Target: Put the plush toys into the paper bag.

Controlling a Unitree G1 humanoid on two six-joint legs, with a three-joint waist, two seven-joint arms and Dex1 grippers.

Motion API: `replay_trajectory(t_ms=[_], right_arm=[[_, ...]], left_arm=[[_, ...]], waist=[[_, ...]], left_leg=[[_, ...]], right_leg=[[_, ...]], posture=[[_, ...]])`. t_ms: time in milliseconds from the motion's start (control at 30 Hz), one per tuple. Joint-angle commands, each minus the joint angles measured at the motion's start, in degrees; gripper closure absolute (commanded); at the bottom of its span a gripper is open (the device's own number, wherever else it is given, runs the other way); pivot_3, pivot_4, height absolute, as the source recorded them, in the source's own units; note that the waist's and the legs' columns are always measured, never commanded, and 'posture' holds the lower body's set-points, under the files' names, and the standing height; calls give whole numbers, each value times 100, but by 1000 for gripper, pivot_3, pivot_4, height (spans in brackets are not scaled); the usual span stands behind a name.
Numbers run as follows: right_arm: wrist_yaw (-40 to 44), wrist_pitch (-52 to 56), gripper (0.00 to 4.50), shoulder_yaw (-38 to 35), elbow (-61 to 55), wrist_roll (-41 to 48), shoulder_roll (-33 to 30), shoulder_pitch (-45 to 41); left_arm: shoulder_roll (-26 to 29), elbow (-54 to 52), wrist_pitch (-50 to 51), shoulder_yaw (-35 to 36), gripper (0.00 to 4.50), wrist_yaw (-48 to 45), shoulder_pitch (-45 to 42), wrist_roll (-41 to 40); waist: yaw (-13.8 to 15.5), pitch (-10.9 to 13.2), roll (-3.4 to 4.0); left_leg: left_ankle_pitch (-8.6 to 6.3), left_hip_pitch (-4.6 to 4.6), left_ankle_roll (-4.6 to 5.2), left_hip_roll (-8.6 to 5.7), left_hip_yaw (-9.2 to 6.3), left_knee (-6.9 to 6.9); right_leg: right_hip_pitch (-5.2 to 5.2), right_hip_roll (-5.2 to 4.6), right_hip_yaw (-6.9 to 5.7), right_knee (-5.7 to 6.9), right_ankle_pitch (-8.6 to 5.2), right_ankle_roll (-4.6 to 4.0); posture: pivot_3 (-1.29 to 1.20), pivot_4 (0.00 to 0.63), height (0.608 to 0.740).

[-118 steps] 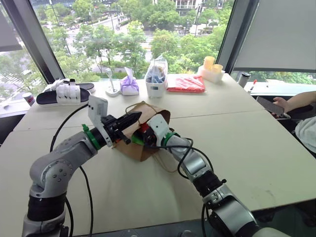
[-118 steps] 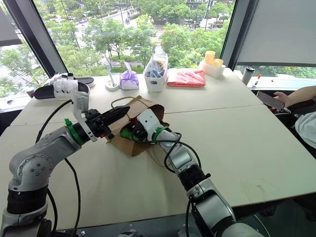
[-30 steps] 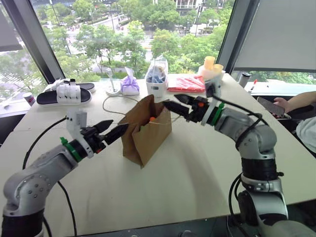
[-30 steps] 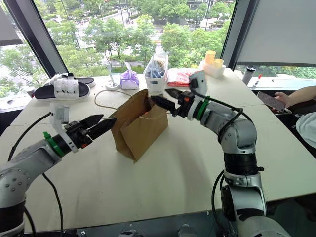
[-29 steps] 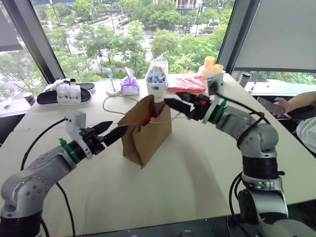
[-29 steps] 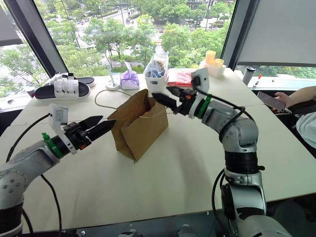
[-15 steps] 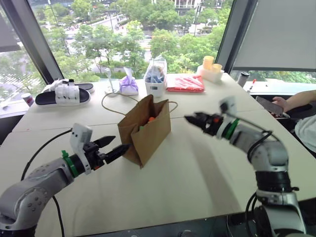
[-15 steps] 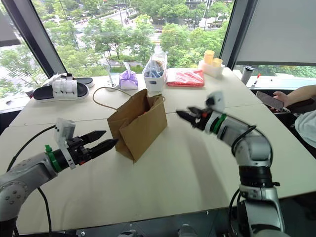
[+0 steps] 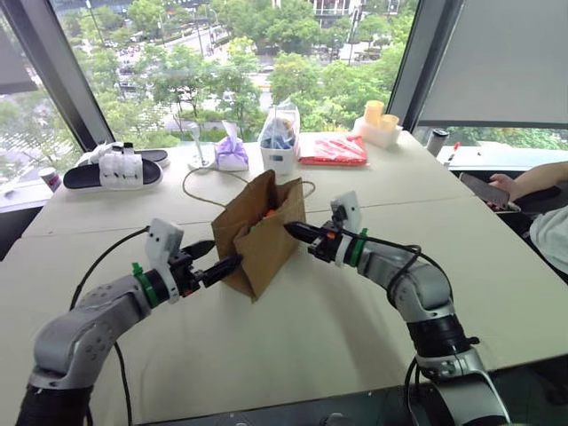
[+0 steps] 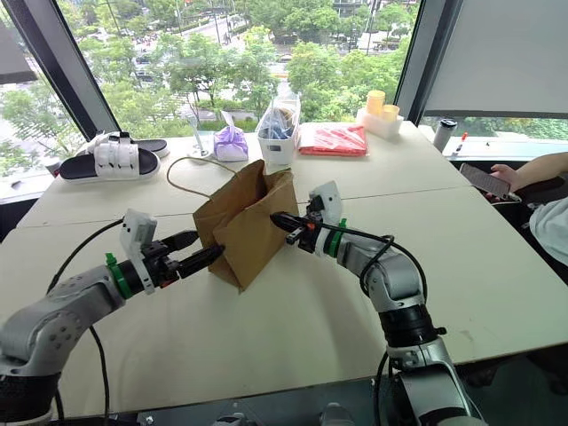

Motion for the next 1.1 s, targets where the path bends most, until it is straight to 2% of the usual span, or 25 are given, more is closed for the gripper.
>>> replay_trajectory(t_ms=[33, 300, 400, 633, 667, 800, 900, 1000, 1100], right_arm=[[79, -191, 4477, 25, 48, -79, 77, -155], [35, -300, 4477, 47, 177, -277, 170, -152], [15, -318, 4500, 11, 168, -316, 186, -126], [15, -270, 4500, -80, 62, -327, 111, -81], [19, -255, 4500, -97, 34, -316, 89, -69], [122, -85, 4500, -201, -300, -177, -135, 65], [429, 235, 4500, -548, -887, 124, -752, 393], [519, 522, 4500, -1152, -1300, 585, -1268, 569], [238, 808, 4500, -1930, -1289, 1153, -1381, 438]], left_arm=[[-120, 50, -206, -142, 0, -63, -216, 209], [-637, 350, -579, -489, 0, 27, -496, 776], [-889, 489, -706, -493, 843, 214, -633, 950], [-1149, 528, -736, -437, 4280, 335, -593, 1075], [-1174, 522, -706, -432, 4466, 336, -582, 1061], [-1061, 481, -470, -447, 4466, -13, -488, 814], [-699, 860, -363, -459, 4466, -627, -753, 734], [-428, 1252, -188, -469, 4466, -1301, -1249, 507], [-257, 1688, -71, -567, 4466, -1940, -1739, 437]], waist=[[12, 0, 0], [8, 0, 0], [9, 0, 0], [12, 0, -1], [11, 0, -1], [13, 0, -1], [45, 0, 0], [47, 2, -2], [14, 3, -4]], left_leg=[[0, 0, 0, 0, -1, 0], [0, 0, 0, -1, -1, 0], [0, 1, 0, 0, -2, 0], [0, 0, 0, -1, -2, 0], [0, 0, 0, -1, -2, 1], [0, 0, 0, -1, -2, 1], [0, -2, 0, -1, -2, 1], [-1, -5, 2, -4, -6, 4], [-1, -5, 3, -4, -4, 7]], right_leg=[[0, 0, -1, 0, 0, 0], [0, 0, -1, 0, 0, 0], [-1, 0, -1, 1, 0, 0], [-1, 0, -1, 1, 1, 1], [-1, 0, -1, 1, 1, 1], [-1, 0, -1, 1, 1, 1], [0, 0, -3, -1, 0, 1], [5, -1, -9, -6, 0, 1], [7, -1, -9, -5, 0, 2]], posture=[[0, 150, 740], [0, 150, 740], [0, 150, 740], [0, 150, 740], [0, 150, 740], [0, 150, 740], [0, 150, 740], [0, 150, 740], [0, 150, 740]])
